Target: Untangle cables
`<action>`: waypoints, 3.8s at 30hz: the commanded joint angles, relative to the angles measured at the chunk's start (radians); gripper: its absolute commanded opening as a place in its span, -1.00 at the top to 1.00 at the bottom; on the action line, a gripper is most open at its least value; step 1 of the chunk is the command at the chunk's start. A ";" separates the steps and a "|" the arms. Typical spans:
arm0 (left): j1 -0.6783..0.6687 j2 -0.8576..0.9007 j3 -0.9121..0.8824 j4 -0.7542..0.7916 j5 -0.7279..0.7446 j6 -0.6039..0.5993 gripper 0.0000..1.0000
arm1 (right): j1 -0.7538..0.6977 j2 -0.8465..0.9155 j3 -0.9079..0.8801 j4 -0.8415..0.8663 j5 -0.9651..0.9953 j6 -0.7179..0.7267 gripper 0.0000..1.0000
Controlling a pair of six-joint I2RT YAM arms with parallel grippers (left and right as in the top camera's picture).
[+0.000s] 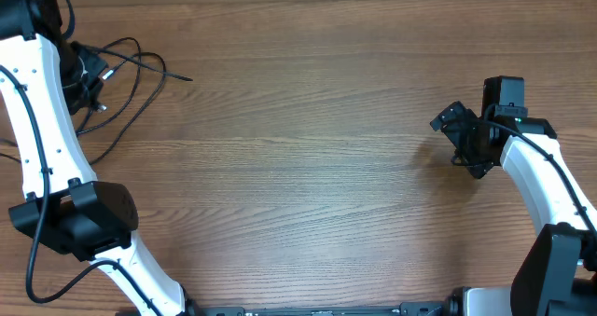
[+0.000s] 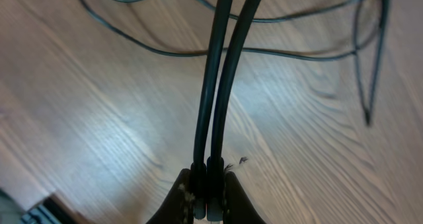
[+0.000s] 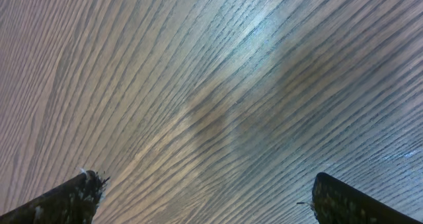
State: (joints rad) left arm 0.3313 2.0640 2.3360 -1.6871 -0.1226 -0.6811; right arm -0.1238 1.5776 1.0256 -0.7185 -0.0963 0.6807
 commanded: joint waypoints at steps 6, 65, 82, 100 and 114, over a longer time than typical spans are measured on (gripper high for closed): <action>0.080 0.003 -0.039 0.002 -0.075 -0.015 0.71 | -0.001 -0.010 0.014 0.006 0.010 0.000 -1.00; -0.488 0.003 -0.746 0.673 0.375 0.629 -1.00 | -0.001 -0.010 0.014 0.006 0.010 0.000 -1.00; -0.489 0.003 -0.746 0.705 0.375 0.629 -1.00 | -0.001 -0.010 0.014 0.006 0.010 0.000 -0.99; -0.529 -0.014 -0.746 0.705 0.375 0.629 -0.99 | -0.001 -0.010 0.014 0.006 0.010 0.000 -1.00; -0.668 -0.162 -0.746 0.705 0.375 0.629 -1.00 | -0.001 -0.010 0.014 0.006 0.010 0.000 -1.00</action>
State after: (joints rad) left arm -0.3180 1.9377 1.5951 -0.9855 0.2440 -0.0708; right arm -0.1238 1.5776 1.0256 -0.7181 -0.0967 0.6804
